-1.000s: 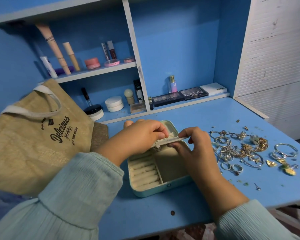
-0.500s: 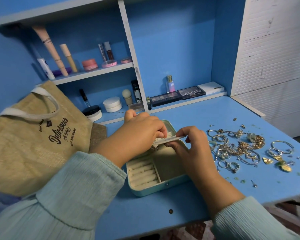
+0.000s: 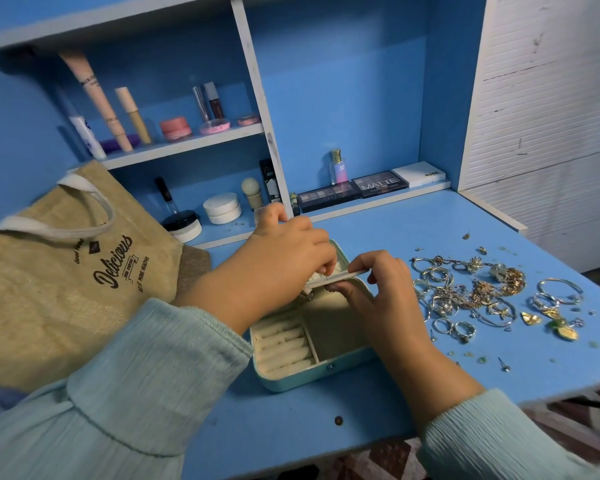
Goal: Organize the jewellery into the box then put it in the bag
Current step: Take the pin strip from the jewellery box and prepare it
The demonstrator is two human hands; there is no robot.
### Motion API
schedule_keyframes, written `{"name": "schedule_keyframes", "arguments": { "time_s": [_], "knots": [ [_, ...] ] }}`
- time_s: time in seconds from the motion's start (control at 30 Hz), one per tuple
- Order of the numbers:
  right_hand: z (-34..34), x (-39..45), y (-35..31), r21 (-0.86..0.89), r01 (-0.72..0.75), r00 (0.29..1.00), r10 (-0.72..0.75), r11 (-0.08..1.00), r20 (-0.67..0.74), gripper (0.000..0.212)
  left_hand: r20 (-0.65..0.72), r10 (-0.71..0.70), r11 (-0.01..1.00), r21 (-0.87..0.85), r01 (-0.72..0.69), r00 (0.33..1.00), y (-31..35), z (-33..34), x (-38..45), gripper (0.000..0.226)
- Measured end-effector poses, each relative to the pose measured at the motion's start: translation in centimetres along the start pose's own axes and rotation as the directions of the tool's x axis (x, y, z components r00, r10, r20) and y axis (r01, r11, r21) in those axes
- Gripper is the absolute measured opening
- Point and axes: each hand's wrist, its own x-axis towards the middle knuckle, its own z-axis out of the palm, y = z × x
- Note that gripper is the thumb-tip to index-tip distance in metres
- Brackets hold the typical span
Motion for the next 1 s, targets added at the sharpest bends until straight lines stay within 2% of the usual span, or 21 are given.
{"name": "schedule_keyframes", "arguments": {
  "time_s": [0.17, 0.3, 0.37, 0.5, 0.63, 0.73, 0.8, 0.87, 1.0],
  "knots": [
    [0.0, -0.1, 0.0, 0.016, -0.005, 1.000, 0.006, 1.000, -0.002, 0.026, 0.053, 0.067, 0.993, 0.094, -0.071, 0.996, 0.4, -0.5, 0.1, 0.035],
    [0.1, -0.1, 0.1, 0.013, 0.000, 1.000, 0.000, 1.000, -0.012, 0.027, 0.006, 0.102, 0.987, 0.121, -0.102, 0.995, 0.3, -0.6, -0.2, 0.036],
    [0.1, -0.1, 0.1, 0.013, -0.002, 1.000, 0.002, 1.000, -0.010, 0.027, 0.040, 0.097, 0.985, 0.136, -0.102, 0.994, 0.3, -0.5, -0.3, 0.035],
    [0.0, -0.1, 0.2, 0.008, 0.000, 1.000, 0.000, 1.000, -0.002, 0.027, -0.066, 0.183, 0.967, 0.190, -0.168, 0.981, 0.0, 0.1, -0.4, 0.031],
    [0.1, -0.1, 0.3, 0.014, -0.009, 1.000, 0.009, 1.000, 0.012, 0.026, -0.102, 0.195, 0.973, 0.142, -0.180, 0.975, -0.2, 0.0, 0.0, 0.036],
    [0.1, -0.1, 0.3, 0.022, -0.016, 1.000, 0.016, 1.000, 0.024, 0.025, -0.010, 0.192, 0.971, 0.144, -0.189, 0.981, 0.3, -0.3, 0.2, 0.030],
    [0.1, -0.1, 0.3, 0.027, -0.014, 1.000, 0.013, 1.000, 0.024, 0.025, -0.027, 0.178, 0.978, 0.112, -0.173, 0.984, 0.4, -0.6, 0.1, 0.030],
    [0.1, -0.1, 0.3, 0.032, -0.014, 1.000, 0.013, 0.999, 0.024, 0.027, 0.019, 0.154, 0.983, 0.102, -0.155, 0.988, 0.4, -0.7, 0.1, 0.029],
    [0.1, -0.2, 0.3, 0.032, -0.006, 1.000, 0.006, 0.999, 0.016, 0.030, 0.049, 0.075, 0.997, -0.033, -0.074, 0.996, -0.4, 0.5, 0.3, 0.021]
  ]
}}
